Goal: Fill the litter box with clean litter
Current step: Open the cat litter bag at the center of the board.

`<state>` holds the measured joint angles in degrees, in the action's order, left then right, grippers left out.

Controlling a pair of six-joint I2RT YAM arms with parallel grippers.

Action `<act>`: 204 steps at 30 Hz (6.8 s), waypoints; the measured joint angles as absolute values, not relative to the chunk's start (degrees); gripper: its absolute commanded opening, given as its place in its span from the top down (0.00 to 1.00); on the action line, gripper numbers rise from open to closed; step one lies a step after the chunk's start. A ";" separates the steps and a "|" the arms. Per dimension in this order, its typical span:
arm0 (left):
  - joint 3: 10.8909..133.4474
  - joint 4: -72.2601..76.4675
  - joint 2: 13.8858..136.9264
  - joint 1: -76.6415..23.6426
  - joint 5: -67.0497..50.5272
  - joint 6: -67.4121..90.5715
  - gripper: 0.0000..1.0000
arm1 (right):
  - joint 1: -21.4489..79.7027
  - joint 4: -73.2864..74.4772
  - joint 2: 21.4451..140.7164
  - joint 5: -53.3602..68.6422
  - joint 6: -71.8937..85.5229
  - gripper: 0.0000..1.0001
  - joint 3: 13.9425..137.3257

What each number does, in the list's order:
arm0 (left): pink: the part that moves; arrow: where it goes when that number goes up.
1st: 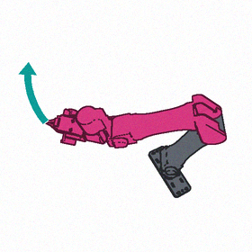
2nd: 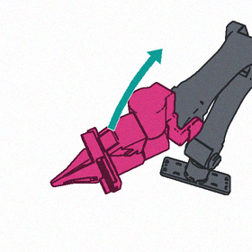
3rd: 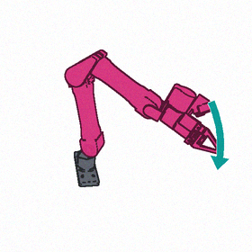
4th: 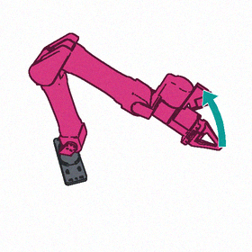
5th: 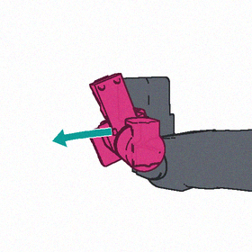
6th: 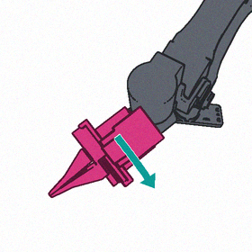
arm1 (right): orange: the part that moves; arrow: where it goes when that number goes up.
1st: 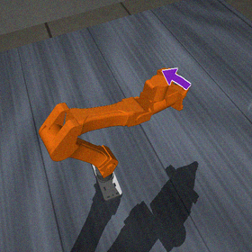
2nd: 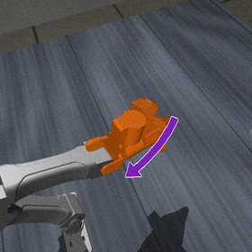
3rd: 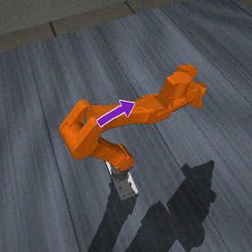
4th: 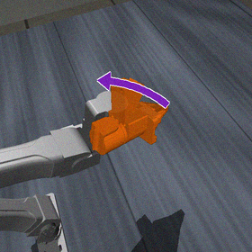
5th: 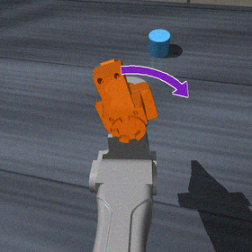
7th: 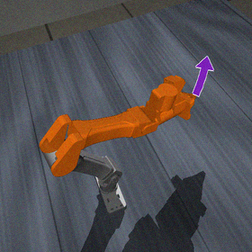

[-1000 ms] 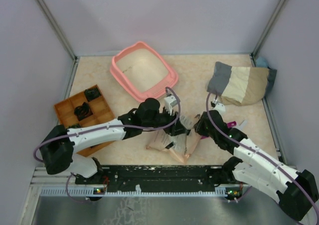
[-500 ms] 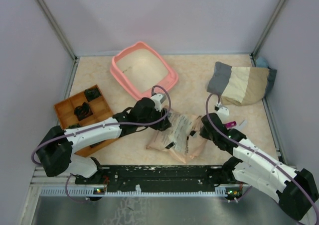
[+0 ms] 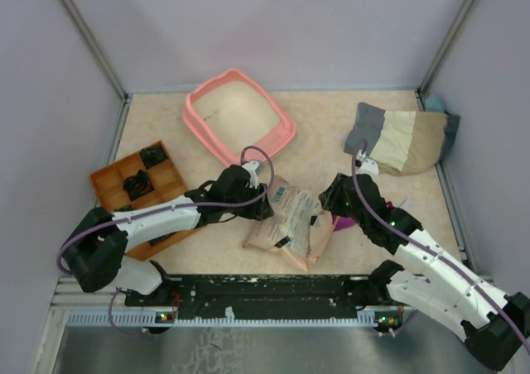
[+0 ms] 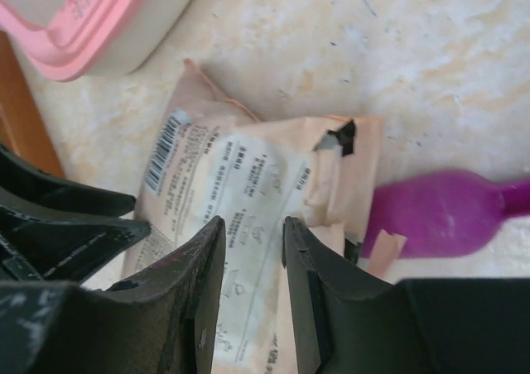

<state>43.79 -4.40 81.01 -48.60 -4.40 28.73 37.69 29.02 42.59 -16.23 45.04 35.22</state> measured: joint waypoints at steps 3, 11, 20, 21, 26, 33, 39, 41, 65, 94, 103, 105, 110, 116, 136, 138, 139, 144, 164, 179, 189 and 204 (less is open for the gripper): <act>42.65 -2.85 80.93 -48.07 -5.63 29.63 0.46 | 37.71 26.92 45.80 -14.09 43.83 0.62 37.08; 40.97 -0.86 80.40 -47.44 -6.52 30.46 0.46 | 41.12 28.80 57.56 -12.16 43.57 0.54 39.18; 40.53 -0.80 80.34 -45.82 -7.77 31.75 0.46 | 42.89 31.38 59.66 -18.70 44.01 0.50 38.57; 40.53 -0.89 80.34 -45.74 -7.88 31.79 0.46 | 42.89 31.31 59.70 -19.59 44.01 0.50 38.44; 40.53 -1.17 80.34 -45.43 -8.05 32.14 0.47 | 42.00 28.18 61.93 -21.71 43.64 0.50 37.28; 40.34 -3.44 78.70 -44.05 -7.46 32.82 0.49 | 39.57 21.89 68.05 -21.08 41.47 0.63 34.83; 39.99 -7.31 73.23 -41.91 -4.89 32.77 0.50 | 39.62 14.31 68.82 -17.04 39.99 0.71 33.01; 40.05 -8.51 70.65 -41.45 -3.62 32.67 0.50 | 40.16 12.47 68.86 -15.73 40.38 0.72 33.01; 37.26 1.08 74.52 -47.24 -14.39 34.50 0.52 | 44.18 25.63 68.93 -15.90 33.74 0.51 40.80; 33.61 5.19 73.30 -45.43 -12.60 35.83 0.52 | 42.48 41.60 64.73 -28.91 39.24 0.54 44.38; 33.54 4.27 72.82 -44.84 -12.10 35.86 0.51 | 41.30 30.72 61.17 -21.87 32.12 0.52 44.38; 33.54 4.23 72.82 -44.84 -12.10 35.86 0.51 | 40.36 28.95 63.42 -20.58 30.00 0.53 44.31; 33.56 3.99 72.73 -44.84 -11.92 35.86 0.51 | 39.29 25.63 65.91 -17.74 26.72 0.66 43.57; 33.52 2.92 72.07 -44.27 -10.92 36.01 0.51 | 39.72 20.01 65.28 -13.17 28.36 0.73 41.58; 32.62 0.01 71.81 -43.38 -9.52 36.21 0.51 | 40.64 18.98 77.56 -22.90 33.04 0.64 40.47; 32.62 -0.03 71.79 -43.35 -9.45 36.21 0.51 | 40.58 18.11 78.22 -22.87 33.04 0.64 40.07; 32.62 -0.05 71.79 -43.35 -9.43 36.23 0.51 | 40.29 17.30 78.28 -22.68 33.01 0.65 39.55; 32.62 -0.84 71.79 -43.27 -9.02 36.21 0.51 | 38.50 12.43 77.34 -19.35 32.53 0.99 36.12; 40.12 -13.30 65.58 -45.34 -3.36 29.52 0.41 | 32.67 11.03 58.61 2.94 34.15 1.00 33.61; 40.51 -13.52 69.45 -42.04 -5.13 28.49 0.45 | 25.47 2.74 54.02 21.23 43.59 1.00 30.02; 48.05 -18.65 72.99 -41.58 -0.64 26.57 0.45 | 19.70 -10.52 62.98 29.69 49.87 1.00 28.82; 48.45 -17.91 71.83 -38.20 0.40 26.41 0.45 | 15.44 0.73 69.19 28.91 43.33 1.00 37.87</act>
<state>48.45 -17.91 71.83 -38.20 0.40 26.41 15.44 0.73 69.19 28.91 43.33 37.87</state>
